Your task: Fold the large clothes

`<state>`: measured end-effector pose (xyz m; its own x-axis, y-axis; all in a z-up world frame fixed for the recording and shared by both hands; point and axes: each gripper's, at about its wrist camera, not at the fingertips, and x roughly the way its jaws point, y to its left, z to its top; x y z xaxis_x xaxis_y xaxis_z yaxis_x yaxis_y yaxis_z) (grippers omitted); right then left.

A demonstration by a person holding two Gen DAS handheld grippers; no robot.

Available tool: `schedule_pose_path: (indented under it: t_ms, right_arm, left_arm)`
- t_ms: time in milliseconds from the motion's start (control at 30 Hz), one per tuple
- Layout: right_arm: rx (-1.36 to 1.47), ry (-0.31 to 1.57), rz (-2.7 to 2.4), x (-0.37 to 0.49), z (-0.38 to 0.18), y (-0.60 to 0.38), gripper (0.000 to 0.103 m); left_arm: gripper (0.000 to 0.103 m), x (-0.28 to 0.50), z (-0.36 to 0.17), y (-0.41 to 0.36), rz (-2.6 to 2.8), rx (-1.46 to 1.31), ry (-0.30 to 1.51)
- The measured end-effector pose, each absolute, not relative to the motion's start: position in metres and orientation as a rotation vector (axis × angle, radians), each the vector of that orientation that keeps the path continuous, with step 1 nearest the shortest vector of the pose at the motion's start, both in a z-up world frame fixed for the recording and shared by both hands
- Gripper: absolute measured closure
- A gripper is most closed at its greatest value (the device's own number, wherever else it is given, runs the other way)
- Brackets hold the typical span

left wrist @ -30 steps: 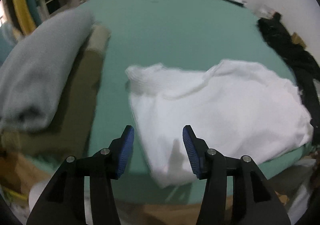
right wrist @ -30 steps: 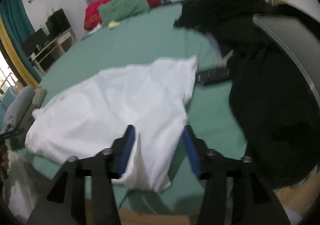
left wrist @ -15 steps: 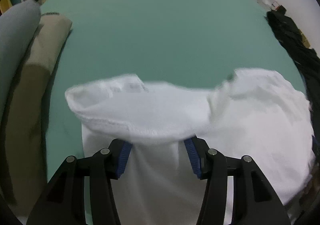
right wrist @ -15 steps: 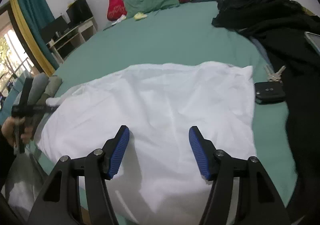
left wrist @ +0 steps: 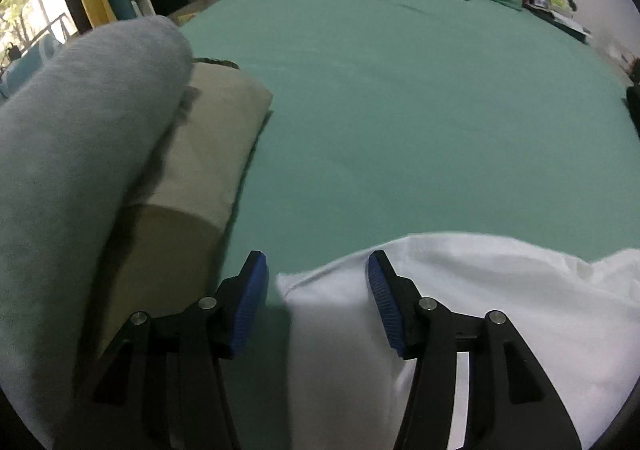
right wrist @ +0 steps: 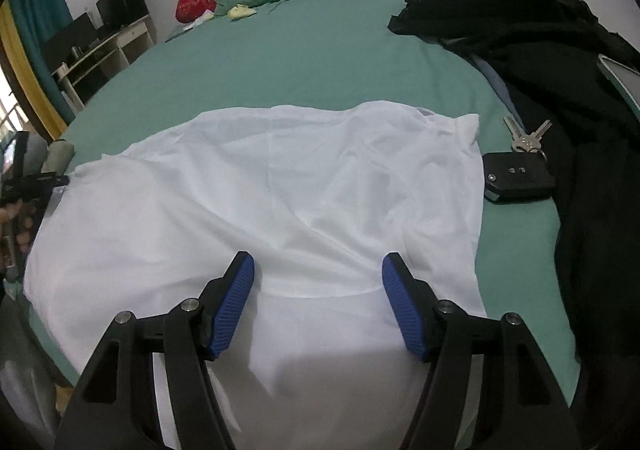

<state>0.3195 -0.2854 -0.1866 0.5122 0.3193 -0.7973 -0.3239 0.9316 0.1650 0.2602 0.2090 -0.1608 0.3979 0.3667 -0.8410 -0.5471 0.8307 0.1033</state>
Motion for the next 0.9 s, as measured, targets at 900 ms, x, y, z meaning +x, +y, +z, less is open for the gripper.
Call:
schedule_pose_path:
  t_ms: [900]
  right_arm:
    - [0.176,0.860,0.301,0.275,-0.156,-0.354,0.009]
  left_arm:
    - [0.040,0.138,-0.109,0.061,0.209,-0.221,0.878]
